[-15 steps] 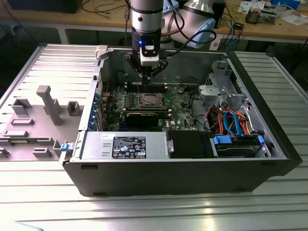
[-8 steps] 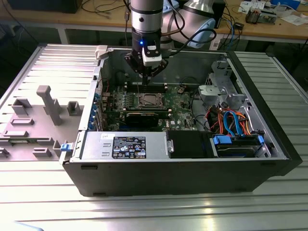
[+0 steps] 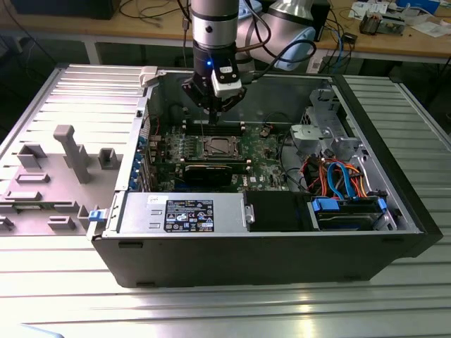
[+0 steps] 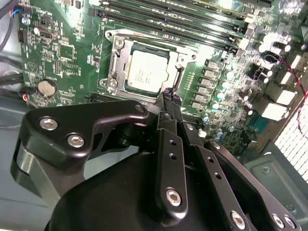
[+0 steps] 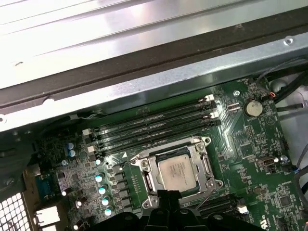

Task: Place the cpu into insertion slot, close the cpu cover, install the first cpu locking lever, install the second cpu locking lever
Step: 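Install the first cpu locking lever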

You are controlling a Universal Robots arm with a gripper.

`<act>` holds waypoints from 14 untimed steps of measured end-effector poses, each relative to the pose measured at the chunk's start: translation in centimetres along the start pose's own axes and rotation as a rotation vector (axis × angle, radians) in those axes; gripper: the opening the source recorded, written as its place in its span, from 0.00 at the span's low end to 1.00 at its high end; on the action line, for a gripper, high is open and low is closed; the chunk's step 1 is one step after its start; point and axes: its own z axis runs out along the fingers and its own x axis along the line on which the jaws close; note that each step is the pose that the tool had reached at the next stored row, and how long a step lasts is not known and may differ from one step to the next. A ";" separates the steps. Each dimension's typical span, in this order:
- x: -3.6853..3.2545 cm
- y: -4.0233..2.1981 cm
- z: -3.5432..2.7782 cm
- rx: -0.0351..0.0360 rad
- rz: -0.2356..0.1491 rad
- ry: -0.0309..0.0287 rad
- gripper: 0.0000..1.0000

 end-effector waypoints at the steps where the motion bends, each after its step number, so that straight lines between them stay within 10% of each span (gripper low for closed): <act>1: 0.00 0.00 0.01 -0.0003 -0.012 0.0000 0.11; 14: 0.00 -0.01 0.18 -0.0057 -0.153 -0.0017 0.11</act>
